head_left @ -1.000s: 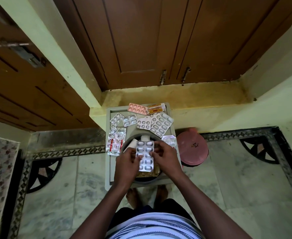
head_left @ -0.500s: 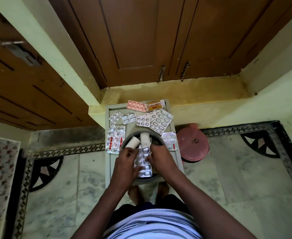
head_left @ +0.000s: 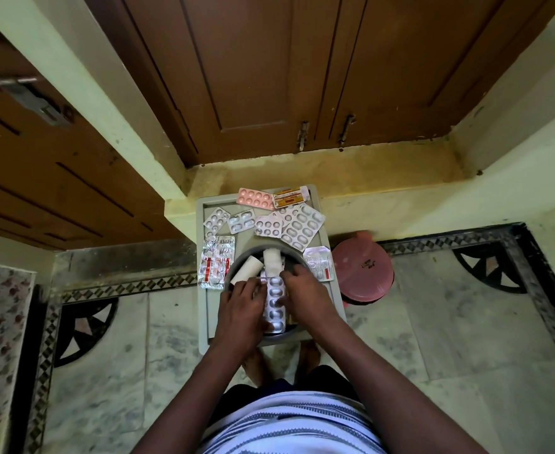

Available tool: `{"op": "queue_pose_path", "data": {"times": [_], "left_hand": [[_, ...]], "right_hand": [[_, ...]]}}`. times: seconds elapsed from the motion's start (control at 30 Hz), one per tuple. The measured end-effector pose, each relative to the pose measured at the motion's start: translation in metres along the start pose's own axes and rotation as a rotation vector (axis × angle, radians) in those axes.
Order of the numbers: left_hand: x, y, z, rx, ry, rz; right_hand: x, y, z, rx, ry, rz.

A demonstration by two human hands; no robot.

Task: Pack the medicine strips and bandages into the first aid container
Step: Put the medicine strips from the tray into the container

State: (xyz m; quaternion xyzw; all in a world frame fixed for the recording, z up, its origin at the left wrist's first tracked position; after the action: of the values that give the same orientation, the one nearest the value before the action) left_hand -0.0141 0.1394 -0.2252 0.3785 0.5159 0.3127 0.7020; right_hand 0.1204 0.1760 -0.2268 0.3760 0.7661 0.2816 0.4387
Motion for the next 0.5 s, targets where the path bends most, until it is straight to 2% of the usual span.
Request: {"op": "queue_pose_path", "data": {"times": [0.1, 0.17, 0.23, 0.33, 0.4, 0.5], "left_hand": [[0.001, 0.003, 0.002, -0.008, -0.017, 0.02], [0.0, 0.002, 0.001, -0.033, -0.019, 0.01], [-0.001, 0.001, 0.0, -0.084, -0.018, 0.001], [-0.002, 0.003, -0.006, -0.194, -0.017, 0.018], [-0.004, 0.009, -0.009, -0.272, -0.04, 0.073], [-0.008, 0.02, -0.015, -0.377, -0.043, 0.192]], "right_hand": [[-0.017, 0.024, 0.019, 0.16, 0.019, 0.334], [-0.026, 0.035, 0.043, 0.254, -0.073, 0.499], [-0.02, 0.032, 0.073, 0.368, -0.226, 0.464], [0.0, 0.012, 0.108, 0.361, -0.42, 0.275], [0.009, 0.006, 0.115, 0.342, -0.445, 0.193], [0.019, 0.007, 0.116, 0.399, -0.425, 0.191]]}}
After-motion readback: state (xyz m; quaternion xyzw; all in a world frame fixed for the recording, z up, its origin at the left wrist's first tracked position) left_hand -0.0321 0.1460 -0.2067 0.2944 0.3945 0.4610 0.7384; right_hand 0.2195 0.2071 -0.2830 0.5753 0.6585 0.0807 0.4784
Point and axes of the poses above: each hand's wrist, its own x-axis towards the middle knuckle, its own y-axis out of the back of the hand, z = x × y, the point moved 6 cm from there along x, towards the middle knuckle, and after that the axes turned 14 degrees about -z, right-handed, at the moved point
